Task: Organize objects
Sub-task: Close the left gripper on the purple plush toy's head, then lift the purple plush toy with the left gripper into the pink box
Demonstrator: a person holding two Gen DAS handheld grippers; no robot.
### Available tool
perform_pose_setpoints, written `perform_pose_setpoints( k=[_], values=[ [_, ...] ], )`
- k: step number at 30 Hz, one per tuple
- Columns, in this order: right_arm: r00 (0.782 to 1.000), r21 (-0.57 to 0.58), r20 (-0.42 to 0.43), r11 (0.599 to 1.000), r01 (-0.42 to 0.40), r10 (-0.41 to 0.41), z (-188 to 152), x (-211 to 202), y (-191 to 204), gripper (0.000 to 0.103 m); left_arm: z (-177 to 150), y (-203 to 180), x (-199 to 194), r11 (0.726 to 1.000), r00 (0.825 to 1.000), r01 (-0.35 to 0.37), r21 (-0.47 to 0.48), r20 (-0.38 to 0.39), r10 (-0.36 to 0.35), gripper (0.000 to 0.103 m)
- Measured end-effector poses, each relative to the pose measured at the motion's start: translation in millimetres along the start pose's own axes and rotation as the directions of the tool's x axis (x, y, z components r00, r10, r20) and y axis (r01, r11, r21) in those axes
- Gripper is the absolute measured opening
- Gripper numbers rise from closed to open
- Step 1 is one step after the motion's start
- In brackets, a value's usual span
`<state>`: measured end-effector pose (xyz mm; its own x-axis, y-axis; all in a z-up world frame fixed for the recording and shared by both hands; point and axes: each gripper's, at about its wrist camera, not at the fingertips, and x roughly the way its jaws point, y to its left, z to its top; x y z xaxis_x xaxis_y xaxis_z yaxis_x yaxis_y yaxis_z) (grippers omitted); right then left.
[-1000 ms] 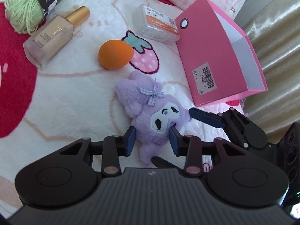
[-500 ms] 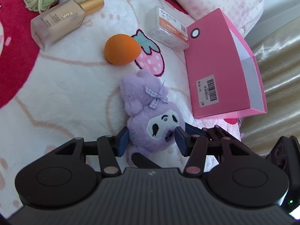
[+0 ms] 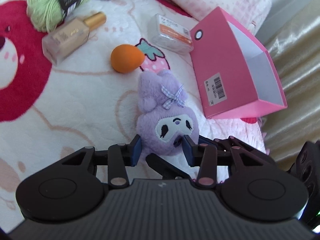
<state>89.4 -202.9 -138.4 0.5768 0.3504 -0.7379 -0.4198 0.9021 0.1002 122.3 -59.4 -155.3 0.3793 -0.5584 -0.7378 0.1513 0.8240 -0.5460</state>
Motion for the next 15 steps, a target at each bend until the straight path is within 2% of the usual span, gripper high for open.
perform_pose_setpoints(
  k=[3, 8, 15],
  values=[
    [1.000, 0.027, 0.000, 1.000, 0.000, 0.000, 0.7, -9.3, 5.5, 0.068, -3.7, -10.2, -13.2, 0.998, 1.000, -0.013, 0.067, 0.006, 0.012, 0.042],
    [1.000, 0.071, 0.000, 0.997, 0.008, -0.008, 4.4, -34.8, 14.9, 0.068, -4.5, -21.4, -36.8, 0.994, 1.000, 0.015, 0.109, -0.018, -0.013, 0.041],
    [1.000, 0.107, 0.006, 0.994, 0.030, -0.031, 16.3, -74.2, 28.9, 0.068, -4.5, -52.3, -73.0, 0.976, 1.000, 0.010, 0.220, -0.028, -0.004, 0.041]
  ],
)
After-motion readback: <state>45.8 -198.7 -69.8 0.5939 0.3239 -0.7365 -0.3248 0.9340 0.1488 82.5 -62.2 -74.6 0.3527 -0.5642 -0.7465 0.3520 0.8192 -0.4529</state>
